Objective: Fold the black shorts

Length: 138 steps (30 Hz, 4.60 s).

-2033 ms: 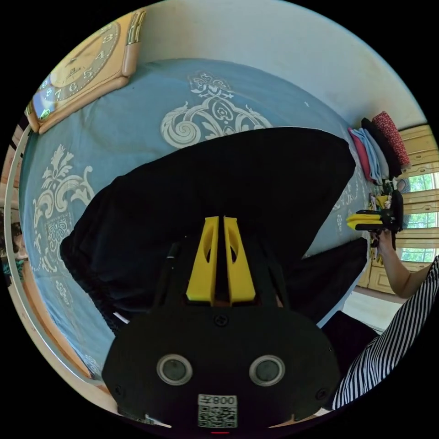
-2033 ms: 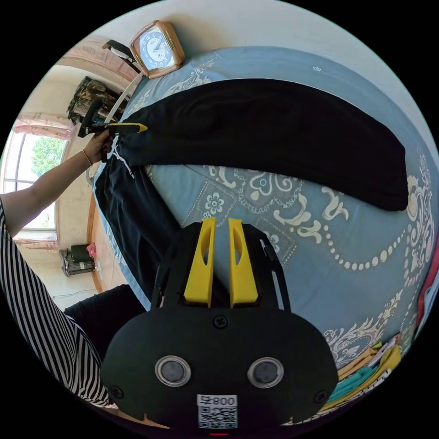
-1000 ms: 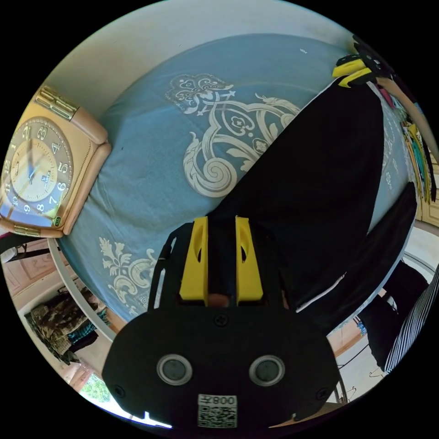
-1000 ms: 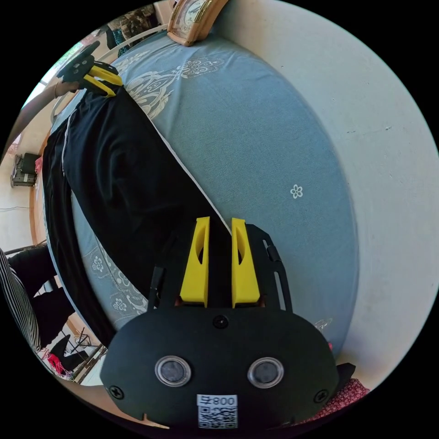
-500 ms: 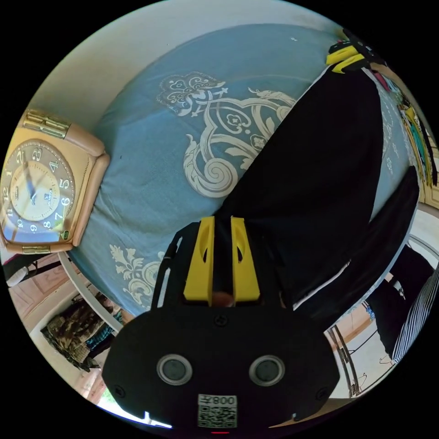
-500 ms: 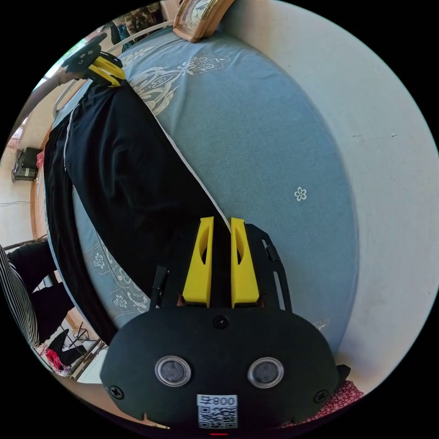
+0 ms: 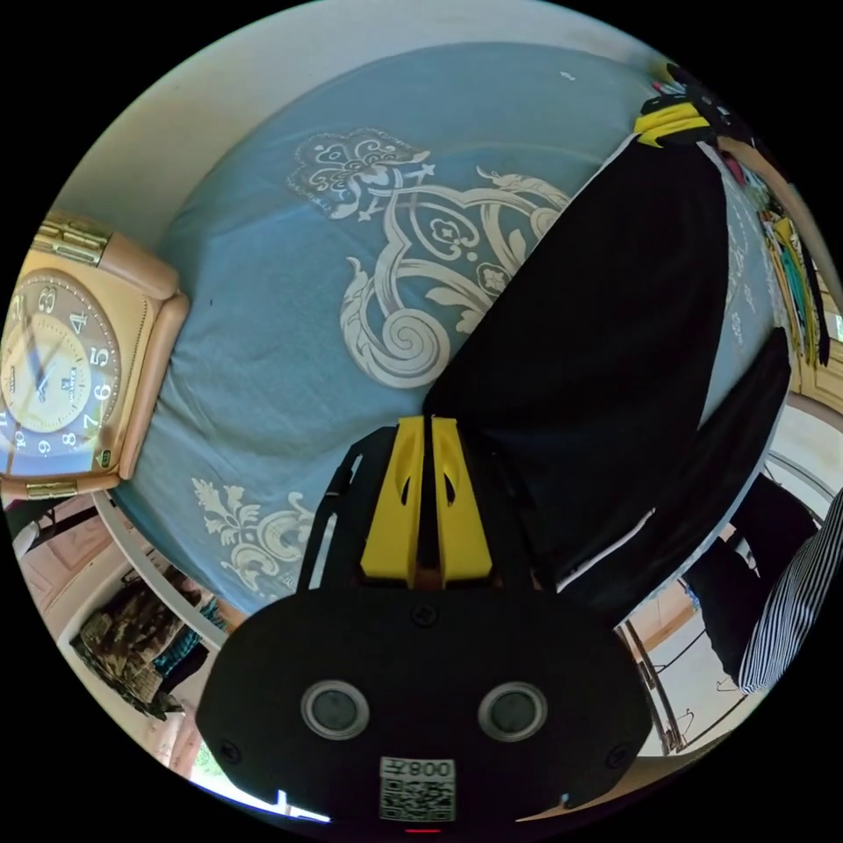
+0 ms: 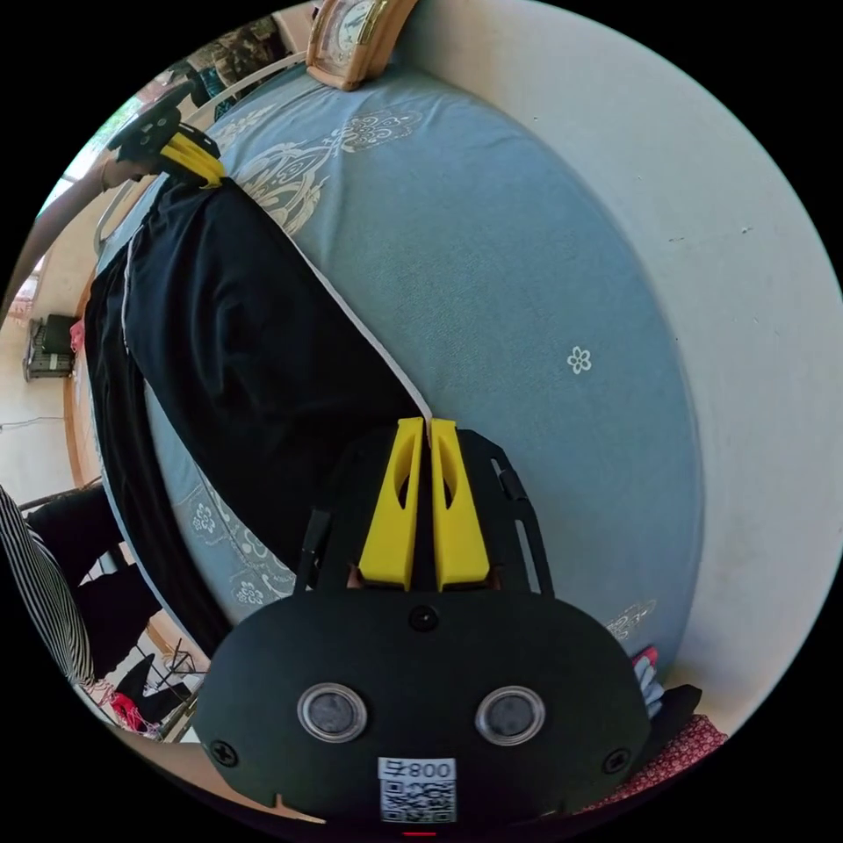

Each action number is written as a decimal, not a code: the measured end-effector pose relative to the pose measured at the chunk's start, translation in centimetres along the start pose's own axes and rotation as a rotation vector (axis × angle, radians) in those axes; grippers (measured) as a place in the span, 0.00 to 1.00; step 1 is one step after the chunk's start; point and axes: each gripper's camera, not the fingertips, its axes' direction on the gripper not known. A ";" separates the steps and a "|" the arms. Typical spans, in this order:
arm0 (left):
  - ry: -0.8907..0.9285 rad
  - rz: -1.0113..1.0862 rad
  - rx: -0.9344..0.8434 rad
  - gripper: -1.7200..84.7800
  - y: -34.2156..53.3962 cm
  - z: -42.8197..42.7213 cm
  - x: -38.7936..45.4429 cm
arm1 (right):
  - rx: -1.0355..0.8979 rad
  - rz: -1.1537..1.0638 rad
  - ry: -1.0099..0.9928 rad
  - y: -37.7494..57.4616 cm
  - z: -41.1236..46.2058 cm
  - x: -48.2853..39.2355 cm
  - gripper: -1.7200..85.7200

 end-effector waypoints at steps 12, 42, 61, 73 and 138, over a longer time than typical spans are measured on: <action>-0.055 -0.086 0.224 0.03 8.8 -1.9 4.9 | 0.150 0.099 0.033 9.3 -0.9 -5.2 0.03; 0.276 -0.365 -0.062 0.03 25.8 16.2 20.0 | 0.105 0.402 -0.237 31.5 14.9 -24.7 0.03; 0.285 -0.343 -0.187 0.03 22.9 27.7 21.8 | 0.036 0.506 -0.370 37.3 29.5 -26.7 0.04; 0.323 -0.358 -0.199 0.04 21.7 33.0 22.2 | 0.062 0.525 -0.419 40.1 35.8 -26.5 0.04; 0.760 0.010 0.627 0.03 -8.6 41.9 49.4 | 0.157 0.348 -0.017 55.5 45.1 -17.4 0.08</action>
